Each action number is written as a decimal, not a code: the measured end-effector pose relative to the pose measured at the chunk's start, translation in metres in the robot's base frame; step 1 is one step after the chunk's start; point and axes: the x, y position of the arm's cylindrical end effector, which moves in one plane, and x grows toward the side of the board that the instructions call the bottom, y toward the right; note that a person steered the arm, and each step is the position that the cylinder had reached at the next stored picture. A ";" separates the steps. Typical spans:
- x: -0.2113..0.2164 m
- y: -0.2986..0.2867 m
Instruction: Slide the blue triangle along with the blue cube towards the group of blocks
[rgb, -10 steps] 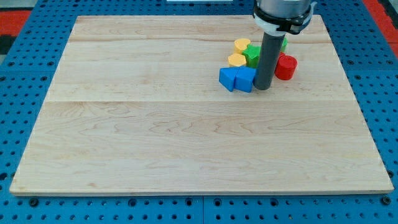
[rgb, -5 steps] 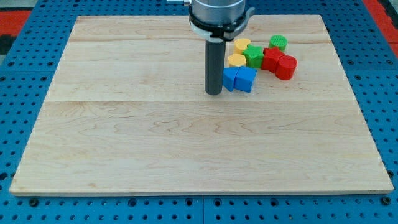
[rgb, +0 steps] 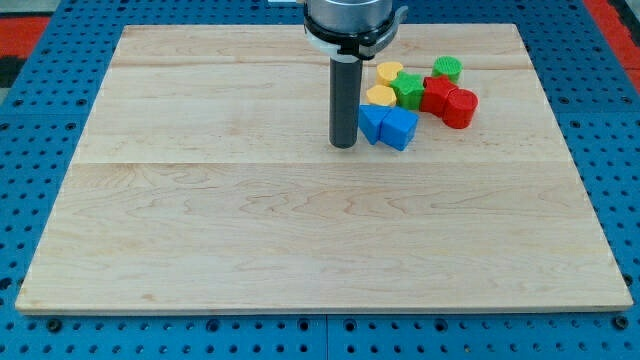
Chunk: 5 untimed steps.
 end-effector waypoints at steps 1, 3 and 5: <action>-0.010 0.013; -0.017 0.029; -0.032 0.037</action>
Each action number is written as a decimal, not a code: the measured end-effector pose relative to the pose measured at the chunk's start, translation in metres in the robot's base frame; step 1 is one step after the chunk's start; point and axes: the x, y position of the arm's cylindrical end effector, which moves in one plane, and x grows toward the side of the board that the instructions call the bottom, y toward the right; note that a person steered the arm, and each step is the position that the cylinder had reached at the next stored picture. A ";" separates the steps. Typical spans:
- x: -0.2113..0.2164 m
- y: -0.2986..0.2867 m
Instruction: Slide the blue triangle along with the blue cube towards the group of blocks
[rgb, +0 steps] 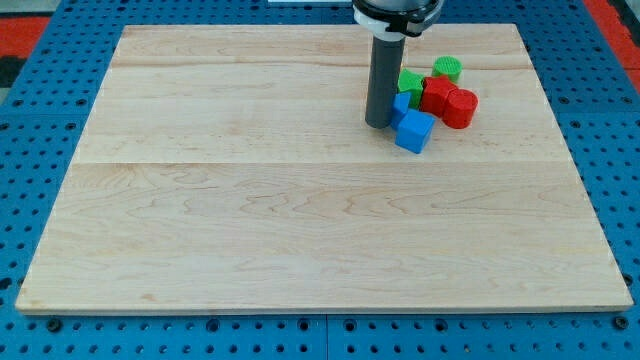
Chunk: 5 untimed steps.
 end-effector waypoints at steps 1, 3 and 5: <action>0.027 -0.001; 0.073 0.014; 0.035 0.031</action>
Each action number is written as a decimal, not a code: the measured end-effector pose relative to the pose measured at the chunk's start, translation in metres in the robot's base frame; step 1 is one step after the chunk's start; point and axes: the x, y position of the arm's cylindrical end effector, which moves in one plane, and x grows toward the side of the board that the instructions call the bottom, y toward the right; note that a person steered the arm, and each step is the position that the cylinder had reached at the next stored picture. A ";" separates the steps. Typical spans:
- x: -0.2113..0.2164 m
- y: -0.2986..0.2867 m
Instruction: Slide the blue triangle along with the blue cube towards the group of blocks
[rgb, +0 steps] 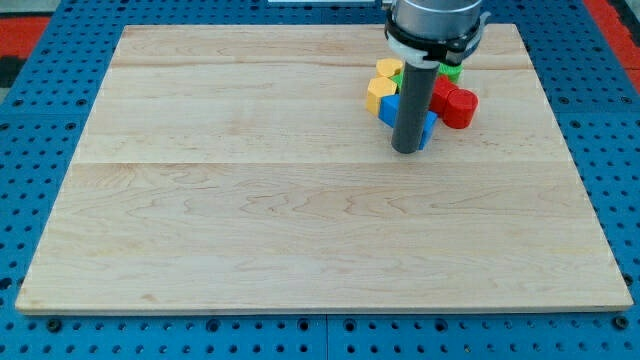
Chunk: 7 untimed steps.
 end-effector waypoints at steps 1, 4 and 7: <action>-0.016 0.000; 0.015 0.027; -0.039 0.049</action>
